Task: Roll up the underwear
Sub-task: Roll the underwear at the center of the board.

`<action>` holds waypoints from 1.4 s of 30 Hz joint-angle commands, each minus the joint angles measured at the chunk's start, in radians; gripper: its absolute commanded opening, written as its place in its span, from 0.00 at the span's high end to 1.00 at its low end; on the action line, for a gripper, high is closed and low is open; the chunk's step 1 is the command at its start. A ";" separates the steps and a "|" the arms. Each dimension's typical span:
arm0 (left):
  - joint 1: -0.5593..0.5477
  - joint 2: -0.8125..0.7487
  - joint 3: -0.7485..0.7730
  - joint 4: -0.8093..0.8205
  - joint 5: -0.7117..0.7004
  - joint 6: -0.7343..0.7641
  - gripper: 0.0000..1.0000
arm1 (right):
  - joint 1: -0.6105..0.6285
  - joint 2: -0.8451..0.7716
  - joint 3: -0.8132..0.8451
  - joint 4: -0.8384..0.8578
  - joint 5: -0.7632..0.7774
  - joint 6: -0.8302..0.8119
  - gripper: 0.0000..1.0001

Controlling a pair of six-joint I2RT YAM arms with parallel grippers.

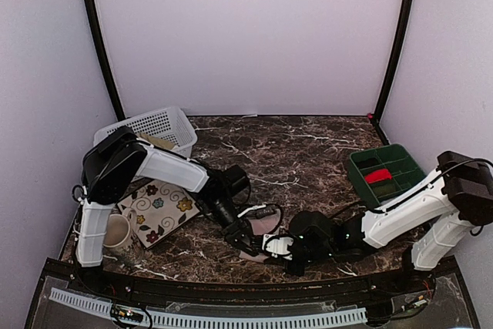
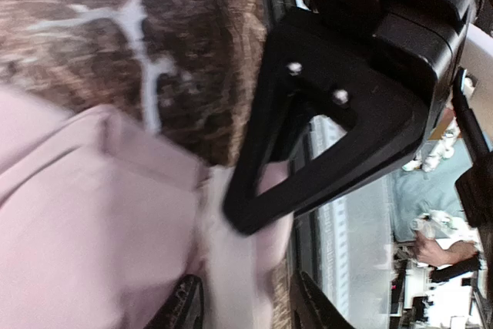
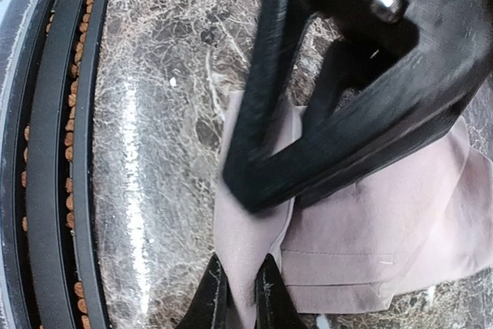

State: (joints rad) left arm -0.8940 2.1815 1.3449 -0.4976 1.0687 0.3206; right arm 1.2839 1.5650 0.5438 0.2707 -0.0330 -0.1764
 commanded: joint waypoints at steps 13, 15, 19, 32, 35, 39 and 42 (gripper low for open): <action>0.164 -0.607 -0.423 0.415 -0.527 -0.027 0.46 | -0.149 0.010 0.055 -0.079 -0.395 0.354 1.00; 0.159 -0.684 -0.501 0.506 -0.530 -0.025 0.36 | -0.184 0.020 0.064 -0.072 -0.456 0.389 1.00; 0.105 -0.791 -0.620 0.590 -0.597 0.017 0.28 | -0.249 0.084 0.082 -0.046 -0.582 0.466 1.00; -0.203 -0.708 -0.680 0.684 -0.809 0.190 0.34 | -0.371 0.264 0.146 -0.055 -0.802 0.569 1.00; -0.241 -0.633 -0.632 0.688 -0.812 0.230 0.36 | -0.388 0.288 0.159 -0.070 -0.814 0.571 1.00; -0.265 -0.538 -0.568 0.693 -0.820 0.276 0.42 | -0.402 0.303 0.168 -0.106 -0.804 0.545 1.00; -0.268 -0.476 -0.531 0.702 -0.836 0.308 0.47 | -0.413 0.318 0.181 -0.145 -0.797 0.515 1.00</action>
State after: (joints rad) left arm -1.1557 1.6558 0.7601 0.1738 0.2600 0.5606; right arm 0.8902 1.8442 0.7094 0.2142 -0.8700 0.3756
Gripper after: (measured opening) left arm 0.557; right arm 0.089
